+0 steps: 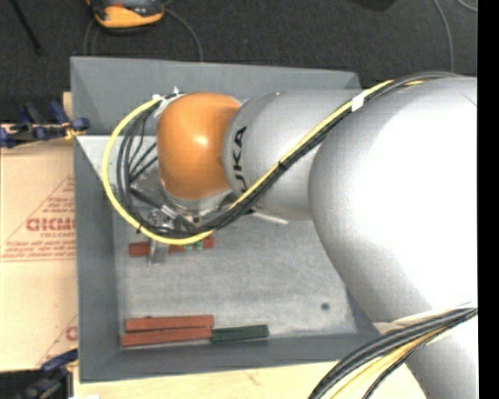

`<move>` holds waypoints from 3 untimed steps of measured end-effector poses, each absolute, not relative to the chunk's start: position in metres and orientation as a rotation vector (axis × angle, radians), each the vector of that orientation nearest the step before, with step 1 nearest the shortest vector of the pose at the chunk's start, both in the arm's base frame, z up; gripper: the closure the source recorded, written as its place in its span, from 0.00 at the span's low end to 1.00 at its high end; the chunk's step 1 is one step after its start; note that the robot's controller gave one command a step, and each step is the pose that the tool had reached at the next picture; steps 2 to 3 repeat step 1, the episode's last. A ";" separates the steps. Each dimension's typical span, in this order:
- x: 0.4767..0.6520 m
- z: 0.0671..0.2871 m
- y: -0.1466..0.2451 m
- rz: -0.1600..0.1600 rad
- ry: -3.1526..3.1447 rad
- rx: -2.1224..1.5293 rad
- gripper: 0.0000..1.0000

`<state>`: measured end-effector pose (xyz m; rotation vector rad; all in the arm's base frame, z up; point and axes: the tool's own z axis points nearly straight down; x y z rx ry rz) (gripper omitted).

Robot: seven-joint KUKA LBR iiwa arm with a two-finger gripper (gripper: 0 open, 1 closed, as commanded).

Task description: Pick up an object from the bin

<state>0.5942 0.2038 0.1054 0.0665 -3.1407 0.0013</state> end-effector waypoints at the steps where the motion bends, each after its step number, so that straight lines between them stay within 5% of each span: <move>1: 0.570 0.235 0.221 -0.002 -3.143 0.085 1.00; 3: 0.570 0.235 0.221 -0.002 -3.143 0.085 1.00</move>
Offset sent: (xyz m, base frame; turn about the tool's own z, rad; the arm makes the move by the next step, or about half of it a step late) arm 0.0000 0.0000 0.0000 0.0000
